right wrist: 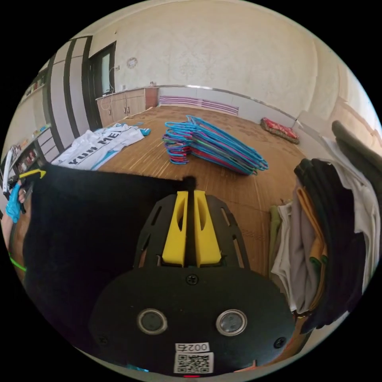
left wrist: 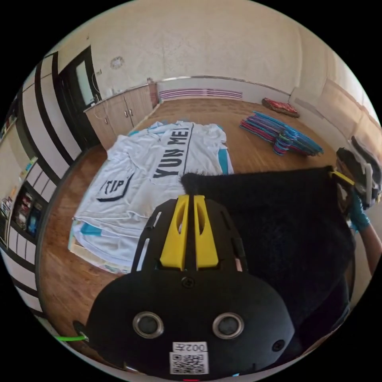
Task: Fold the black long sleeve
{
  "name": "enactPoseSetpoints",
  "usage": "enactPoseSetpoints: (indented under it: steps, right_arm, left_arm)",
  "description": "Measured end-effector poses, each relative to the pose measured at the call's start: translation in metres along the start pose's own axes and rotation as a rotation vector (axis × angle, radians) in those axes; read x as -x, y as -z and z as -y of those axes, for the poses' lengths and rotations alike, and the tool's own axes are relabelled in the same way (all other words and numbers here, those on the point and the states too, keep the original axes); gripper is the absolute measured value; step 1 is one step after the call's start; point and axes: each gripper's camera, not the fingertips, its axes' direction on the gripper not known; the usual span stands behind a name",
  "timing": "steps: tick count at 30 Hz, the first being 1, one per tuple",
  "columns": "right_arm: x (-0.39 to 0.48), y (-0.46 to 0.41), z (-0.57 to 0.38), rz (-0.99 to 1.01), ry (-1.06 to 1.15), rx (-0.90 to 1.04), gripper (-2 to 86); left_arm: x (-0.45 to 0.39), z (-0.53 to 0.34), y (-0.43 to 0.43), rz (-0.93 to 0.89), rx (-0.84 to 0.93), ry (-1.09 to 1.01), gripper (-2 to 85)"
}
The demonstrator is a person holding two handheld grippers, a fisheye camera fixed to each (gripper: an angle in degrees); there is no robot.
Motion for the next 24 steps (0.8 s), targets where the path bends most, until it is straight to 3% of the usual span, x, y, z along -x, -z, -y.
enactPoseSetpoints:
  steps: [6,10,17,24]
  right_arm:
    - [0.025,-0.032,-0.006,-0.054,0.060,0.143,1.3]
    - [0.032,-0.049,-0.012,0.070,0.072,0.286,3.2]
    - [0.025,0.009,-0.024,0.076,0.039,0.204,4.5]
    - [0.078,0.103,-0.080,0.208,0.262,0.126,5.7]
  left_arm:
    - [-0.018,-0.001,-0.023,0.074,0.156,-0.076,-0.8]
    - [-0.021,-0.002,-0.020,0.023,0.209,-0.062,0.2]
    - [-0.019,-0.005,0.055,-0.011,0.135,-0.062,2.1]
    - [-0.062,-0.028,0.128,-0.034,0.082,-0.196,2.7]
